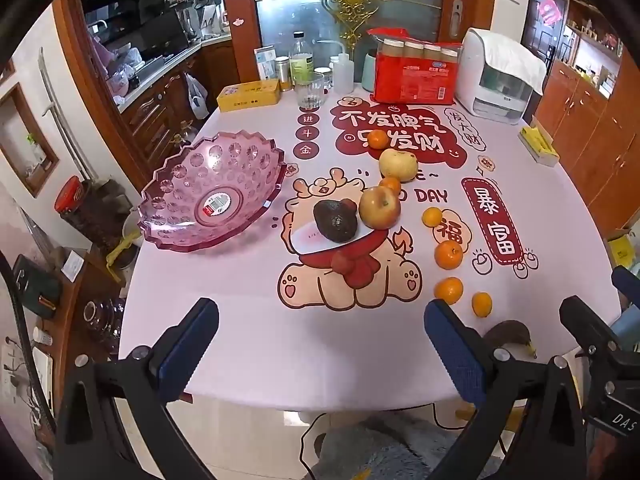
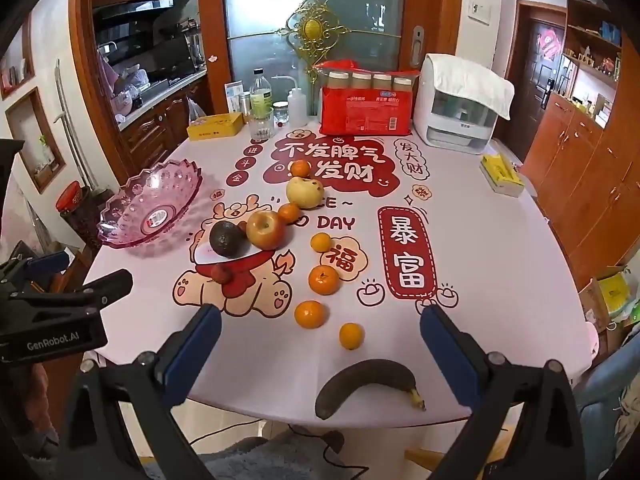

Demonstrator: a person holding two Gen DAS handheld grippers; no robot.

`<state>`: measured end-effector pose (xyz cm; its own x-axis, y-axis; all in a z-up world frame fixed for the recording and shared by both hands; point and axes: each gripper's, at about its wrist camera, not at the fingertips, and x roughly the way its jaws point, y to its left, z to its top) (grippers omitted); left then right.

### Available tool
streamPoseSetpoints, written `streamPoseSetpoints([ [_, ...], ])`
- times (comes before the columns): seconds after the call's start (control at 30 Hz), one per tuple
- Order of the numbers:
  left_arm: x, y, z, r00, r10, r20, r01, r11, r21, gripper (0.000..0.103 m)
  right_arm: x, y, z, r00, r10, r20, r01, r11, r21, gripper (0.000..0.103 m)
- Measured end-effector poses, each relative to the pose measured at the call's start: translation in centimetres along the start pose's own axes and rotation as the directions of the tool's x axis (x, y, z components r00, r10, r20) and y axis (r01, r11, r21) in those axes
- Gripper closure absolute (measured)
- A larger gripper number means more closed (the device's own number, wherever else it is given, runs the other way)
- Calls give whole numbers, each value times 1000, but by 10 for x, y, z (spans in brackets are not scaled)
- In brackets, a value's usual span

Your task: Organize fruits

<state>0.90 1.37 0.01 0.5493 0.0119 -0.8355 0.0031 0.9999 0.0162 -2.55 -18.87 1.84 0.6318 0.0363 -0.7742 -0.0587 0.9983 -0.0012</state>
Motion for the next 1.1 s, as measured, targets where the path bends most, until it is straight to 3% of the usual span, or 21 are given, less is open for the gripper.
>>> streamPoseSetpoints([
  [0.77,19,-18,20,1000,21,-7,-21,999,-43,1,28,-13,26,999,45,-16,-46,997,-61,3],
  [1.1,16,-7,18,1000,-17,1,17,1000,-23,1,22,-3,27,1000,3,1,-3,998,-65,3],
])
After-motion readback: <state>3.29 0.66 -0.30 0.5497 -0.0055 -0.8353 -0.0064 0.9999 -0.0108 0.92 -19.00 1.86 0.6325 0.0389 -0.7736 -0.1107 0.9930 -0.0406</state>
